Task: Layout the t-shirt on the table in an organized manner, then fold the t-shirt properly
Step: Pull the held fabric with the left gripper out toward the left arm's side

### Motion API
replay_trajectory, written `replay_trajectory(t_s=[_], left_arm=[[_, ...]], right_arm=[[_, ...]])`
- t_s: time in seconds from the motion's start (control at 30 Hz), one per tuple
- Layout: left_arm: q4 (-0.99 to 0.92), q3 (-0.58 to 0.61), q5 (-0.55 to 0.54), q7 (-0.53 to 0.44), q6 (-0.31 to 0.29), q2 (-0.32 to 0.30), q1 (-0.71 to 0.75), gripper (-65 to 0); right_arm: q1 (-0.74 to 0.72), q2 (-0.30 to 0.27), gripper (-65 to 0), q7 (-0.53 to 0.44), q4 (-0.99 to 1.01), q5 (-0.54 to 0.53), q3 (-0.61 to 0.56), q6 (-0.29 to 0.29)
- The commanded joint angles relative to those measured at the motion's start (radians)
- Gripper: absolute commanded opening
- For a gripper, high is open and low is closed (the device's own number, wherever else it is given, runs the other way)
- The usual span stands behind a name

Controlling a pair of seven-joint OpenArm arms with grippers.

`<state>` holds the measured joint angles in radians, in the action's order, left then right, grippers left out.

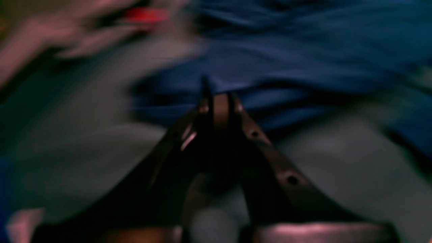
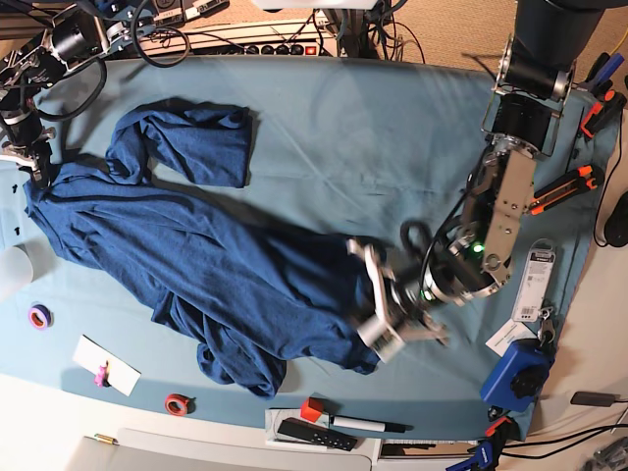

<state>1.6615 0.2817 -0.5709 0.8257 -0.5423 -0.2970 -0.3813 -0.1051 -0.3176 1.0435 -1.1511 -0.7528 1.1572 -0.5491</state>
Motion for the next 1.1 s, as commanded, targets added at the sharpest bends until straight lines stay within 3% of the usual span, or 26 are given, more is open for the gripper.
replay_trajectory(t_s=[0.0,0.03,0.13,0.2,0.27,0.37,0.47,0.53,0.63,0.77,0.93,0.97,1.07], left_arm=[[0.015,-0.005,-0.111,0.032,-0.081,-0.02,-0.026,-65.0],[0.015,-0.006,-0.229,0.116,-0.156,-0.033,-0.024,-65.0],[0.015,-0.005,-0.507,0.391,-0.156,-0.087,-0.019,-65.0],[0.013,-0.005,-0.571,0.526,-0.156,-0.13,-0.016,-65.0],[0.005,-0.005,-0.558,0.569,-0.156,-0.177,-0.012,-65.0],[-0.015,-0.005,-0.487,0.507,-0.156,-0.257,0.004,-65.0],[-0.044,-0.005,-0.377,0.344,-0.156,-0.329,0.041,-65.0],[-0.071,-0.005,-0.299,0.276,-0.106,-0.355,0.069,-65.0],[-0.111,-0.005,-0.209,0.273,-0.079,-0.348,0.102,-65.0],[-0.137,-0.005,-0.218,0.273,-0.072,-0.337,0.144,-65.0],[-0.137,-0.005,-0.216,0.272,0.012,-0.307,0.163,-65.0],[-0.137,-0.005,-0.212,0.272,0.024,-0.299,0.163,-60.0],[-0.137,-0.005,-0.18,0.245,0.032,-0.267,0.163,-31.4]], right_arm=[[-0.011,-0.029,-65.0,-0.021,-0.014,-0.016,0.0,-0.01],[-0.011,-0.029,-65.0,-0.023,-0.014,-0.016,0.0,-0.01],[-0.011,-0.029,-65.0,-0.025,-0.014,-0.013,0.0,-0.012],[-0.011,-0.029,-65.0,-0.025,-0.014,-0.013,0.0,-0.012],[-0.011,-0.029,-65.0,-0.026,-0.014,-0.013,0.0,-0.012],[-0.011,-0.029,-65.0,-0.023,-0.014,-0.013,0.0,-0.012],[-0.011,-0.029,-65.0,-0.02,-0.014,-0.005,0.0,-0.012],[-0.011,-0.029,-65.0,-0.02,-0.014,0.021,0.0,-0.012],[-0.008,-0.029,-65.0,-0.02,-0.014,0.029,0.0,-0.012],[-0.008,-0.029,-65.0,-0.018,-0.014,0.03,0.0,-0.012],[-0.008,-0.029,-65.0,0.006,-0.014,0.043,0.0,-0.012],[-0.008,-0.029,-64.5,0.022,-0.014,0.043,0.0,-0.022],[-0.002,-0.029,-37.7,0.045,-0.014,0.039,0.0,-0.064]])
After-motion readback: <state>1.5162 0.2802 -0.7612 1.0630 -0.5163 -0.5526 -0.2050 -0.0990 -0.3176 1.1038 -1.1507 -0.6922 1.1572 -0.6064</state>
